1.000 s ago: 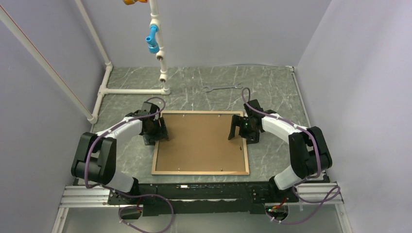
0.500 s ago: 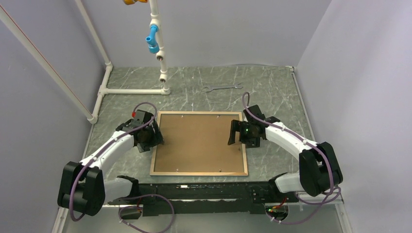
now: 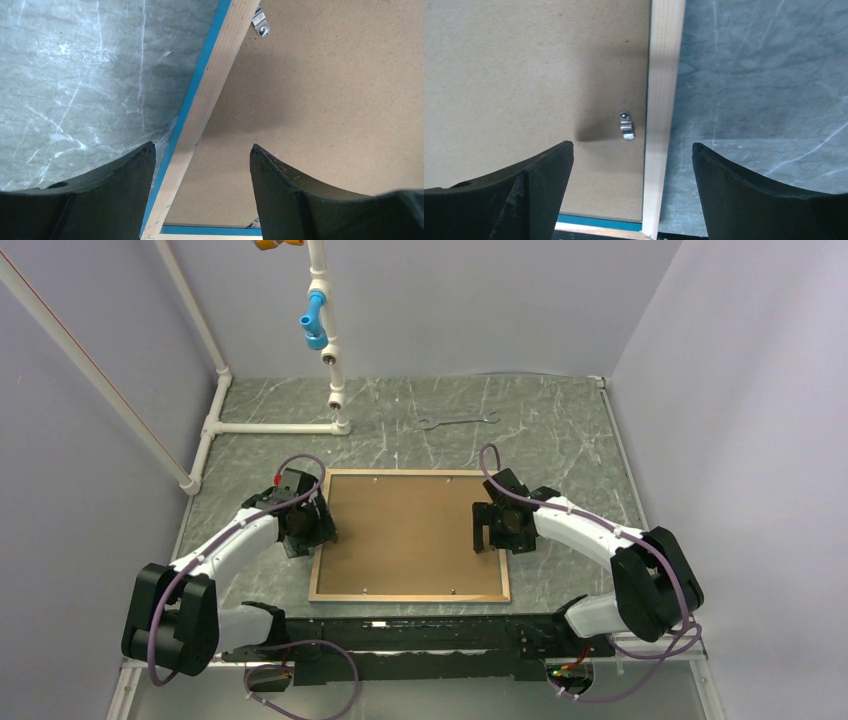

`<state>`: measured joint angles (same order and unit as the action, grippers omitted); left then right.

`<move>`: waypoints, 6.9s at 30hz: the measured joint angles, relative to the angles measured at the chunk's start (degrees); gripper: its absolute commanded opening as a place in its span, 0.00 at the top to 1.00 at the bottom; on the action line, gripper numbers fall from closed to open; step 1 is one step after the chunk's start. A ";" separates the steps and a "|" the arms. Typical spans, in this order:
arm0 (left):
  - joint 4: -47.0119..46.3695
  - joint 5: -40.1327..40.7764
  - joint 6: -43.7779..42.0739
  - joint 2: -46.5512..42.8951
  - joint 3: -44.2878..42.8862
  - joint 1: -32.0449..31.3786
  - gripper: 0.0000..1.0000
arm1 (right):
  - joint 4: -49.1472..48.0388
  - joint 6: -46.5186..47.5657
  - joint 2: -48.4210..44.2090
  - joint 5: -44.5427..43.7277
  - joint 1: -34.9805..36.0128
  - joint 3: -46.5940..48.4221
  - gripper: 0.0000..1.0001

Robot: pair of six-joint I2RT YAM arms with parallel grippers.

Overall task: Put the photo into the frame
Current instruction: Install the photo frame at the center of the board, then turn over the photo frame at the center of the board.

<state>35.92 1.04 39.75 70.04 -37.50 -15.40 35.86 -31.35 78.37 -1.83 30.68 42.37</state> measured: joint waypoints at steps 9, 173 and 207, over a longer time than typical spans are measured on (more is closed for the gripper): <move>-1.40 -1.01 -0.11 0.00 0.68 0.00 0.28 | 0.07 -0.15 2.56 -3.91 0.48 0.59 0.49; 47.19 59.76 8.35 12.59 -36.39 -74.55 1.00 | 8.15 4.92 -21.97 25.57 -6.93 26.08 0.00; 35.34 56.70 1.11 -10.71 -23.50 -79.32 1.00 | -31.19 79.71 -23.32 54.55 6.10 13.22 0.00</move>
<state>71.26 57.74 40.86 59.33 -60.99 -94.72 4.67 48.36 55.05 52.73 36.77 55.59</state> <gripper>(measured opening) 0.318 0.994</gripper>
